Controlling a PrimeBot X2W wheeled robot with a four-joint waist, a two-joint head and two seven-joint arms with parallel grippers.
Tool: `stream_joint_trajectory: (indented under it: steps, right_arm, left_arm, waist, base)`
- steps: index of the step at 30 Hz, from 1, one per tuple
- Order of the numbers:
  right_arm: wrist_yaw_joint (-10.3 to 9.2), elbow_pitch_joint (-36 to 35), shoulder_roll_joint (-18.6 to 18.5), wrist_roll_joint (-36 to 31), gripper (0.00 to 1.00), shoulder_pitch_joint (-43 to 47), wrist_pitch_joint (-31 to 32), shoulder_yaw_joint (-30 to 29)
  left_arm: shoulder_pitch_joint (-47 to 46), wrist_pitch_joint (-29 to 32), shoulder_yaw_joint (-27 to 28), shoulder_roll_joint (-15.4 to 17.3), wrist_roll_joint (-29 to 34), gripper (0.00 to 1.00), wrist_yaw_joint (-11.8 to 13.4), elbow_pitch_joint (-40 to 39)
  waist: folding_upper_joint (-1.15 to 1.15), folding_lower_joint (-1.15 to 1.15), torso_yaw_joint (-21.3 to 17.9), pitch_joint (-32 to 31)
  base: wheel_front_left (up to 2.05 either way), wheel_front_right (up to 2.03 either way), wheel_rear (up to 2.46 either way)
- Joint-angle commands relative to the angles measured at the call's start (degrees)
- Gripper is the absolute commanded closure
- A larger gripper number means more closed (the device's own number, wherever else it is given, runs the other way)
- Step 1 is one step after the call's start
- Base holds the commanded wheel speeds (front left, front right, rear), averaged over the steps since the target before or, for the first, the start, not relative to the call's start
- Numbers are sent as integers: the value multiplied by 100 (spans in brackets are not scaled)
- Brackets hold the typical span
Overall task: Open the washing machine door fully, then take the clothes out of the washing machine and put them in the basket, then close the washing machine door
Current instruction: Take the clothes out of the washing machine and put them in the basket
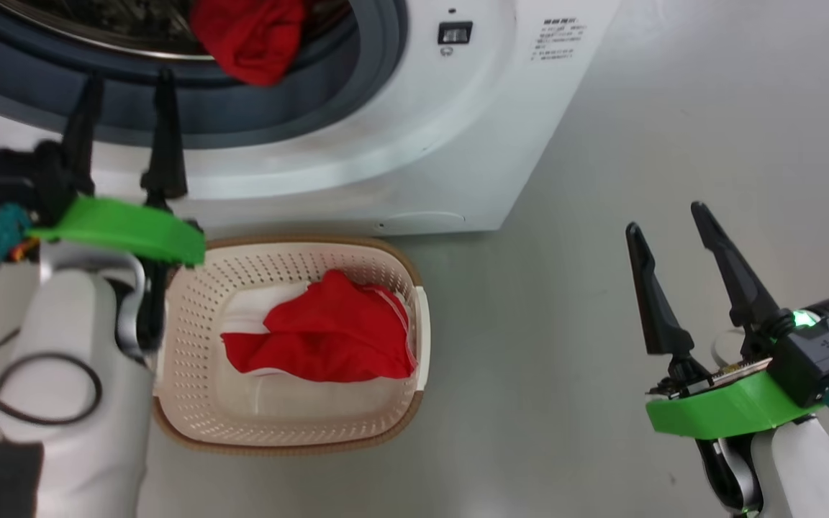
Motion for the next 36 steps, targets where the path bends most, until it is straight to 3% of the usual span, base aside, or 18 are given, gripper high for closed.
stream_joint_trajectory:
  steps: [1, 13, 23, 31, 36]
  right_arm:
    - [20, -180, -12, -17, 0, -156, -35, 135]
    - [20, -187, 29, 23, 0, -493, -35, 267]
    - [20, -123, 39, 149, 0, -676, -35, 390]
    - [20, -62, 41, 255, 0, -736, -35, 487]
    - [20, -17, 42, 326, 0, -796, -35, 567]
  left_arm:
    - [-265, -65, 192, 239, 64, 0, 12, 0]
    - [-1808, -66, 97, 455, 332, 0, -31, 1240]
    - [-2713, 136, 80, 382, -198, 0, -253, 2396]
    - [-3208, 858, -261, 371, -709, 0, -285, 3012]
    - [-3323, 1286, -623, 578, -841, 0, -286, 3229]
  waist:
    - [0, 0, -143, 303]
    - [0, 0, -347, 851]
    - [0, 0, -476, 1079]
    - [0, 0, -614, 1233]
    - [0, 0, -709, 1305]
  base:
    - [0, 0, 0]
    - [0, 0, 0]
    - [0, 0, 0]
    - [0, 0, 0]
    - [0, 0, 0]
